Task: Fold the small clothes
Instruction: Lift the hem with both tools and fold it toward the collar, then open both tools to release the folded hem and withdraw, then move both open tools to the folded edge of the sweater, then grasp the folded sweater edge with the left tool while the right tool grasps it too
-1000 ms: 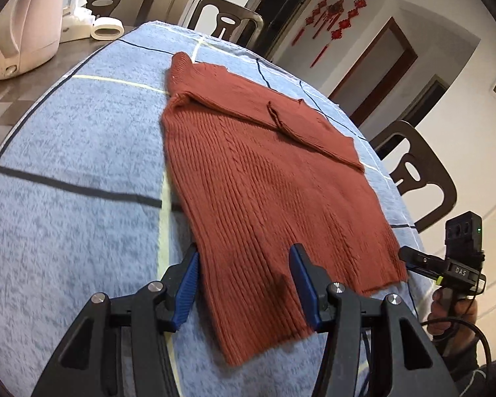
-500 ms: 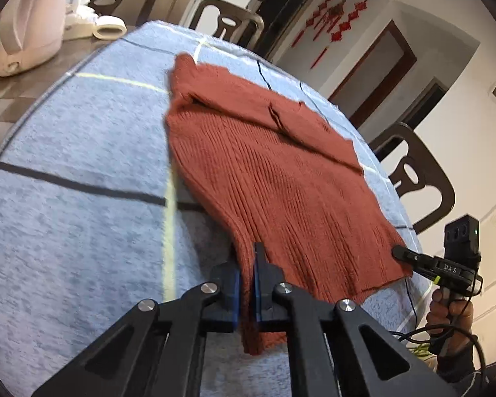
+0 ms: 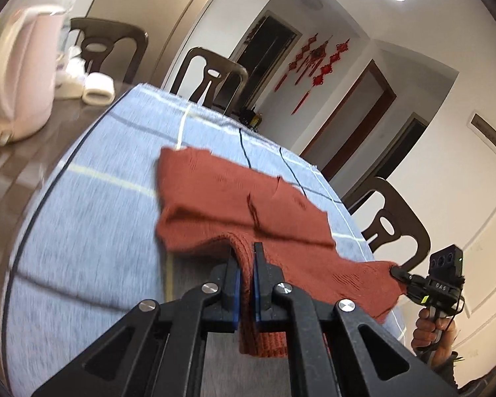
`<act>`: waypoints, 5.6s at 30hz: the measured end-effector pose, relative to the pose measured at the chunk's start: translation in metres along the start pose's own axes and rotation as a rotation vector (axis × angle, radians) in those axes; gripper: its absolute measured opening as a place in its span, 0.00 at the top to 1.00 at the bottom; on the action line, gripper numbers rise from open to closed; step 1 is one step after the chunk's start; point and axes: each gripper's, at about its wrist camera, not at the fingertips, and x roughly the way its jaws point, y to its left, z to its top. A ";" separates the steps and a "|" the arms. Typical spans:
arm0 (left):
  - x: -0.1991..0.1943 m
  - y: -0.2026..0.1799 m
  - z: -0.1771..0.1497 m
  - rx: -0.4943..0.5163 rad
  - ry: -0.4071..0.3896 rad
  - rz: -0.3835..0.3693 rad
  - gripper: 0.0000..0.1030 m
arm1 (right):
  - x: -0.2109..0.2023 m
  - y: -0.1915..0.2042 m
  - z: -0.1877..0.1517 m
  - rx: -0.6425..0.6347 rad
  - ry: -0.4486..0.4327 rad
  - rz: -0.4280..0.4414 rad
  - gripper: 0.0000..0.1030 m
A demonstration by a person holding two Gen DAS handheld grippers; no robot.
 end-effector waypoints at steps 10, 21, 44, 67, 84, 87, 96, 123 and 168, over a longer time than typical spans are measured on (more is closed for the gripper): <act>0.073 0.025 0.074 -0.043 0.028 0.053 0.93 | 0.049 -0.019 0.092 0.032 -0.020 -0.003 0.93; 0.173 0.084 0.084 -0.226 0.193 0.089 0.93 | 0.151 -0.101 0.140 0.278 0.117 -0.097 0.90; 0.191 0.063 0.109 -0.008 0.165 0.238 0.60 | 0.170 -0.073 0.159 -0.042 0.114 -0.227 0.60; 0.151 0.026 0.091 0.131 0.081 0.308 0.82 | 0.134 -0.045 0.147 -0.185 0.025 -0.353 0.78; 0.165 -0.061 0.017 0.287 0.189 0.169 0.66 | 0.159 0.029 0.058 -0.422 0.154 -0.347 0.78; 0.184 -0.061 0.006 0.292 0.239 0.192 0.66 | 0.176 0.028 0.050 -0.406 0.191 -0.322 0.78; 0.154 -0.037 0.015 0.287 0.161 0.278 0.66 | 0.149 0.016 0.059 -0.409 0.136 -0.390 0.78; 0.132 0.042 0.032 0.070 0.118 0.436 0.62 | 0.117 -0.052 0.076 -0.208 0.081 -0.459 0.69; 0.159 0.065 0.065 -0.019 0.124 0.189 0.42 | 0.134 -0.070 0.105 -0.094 0.097 -0.285 0.43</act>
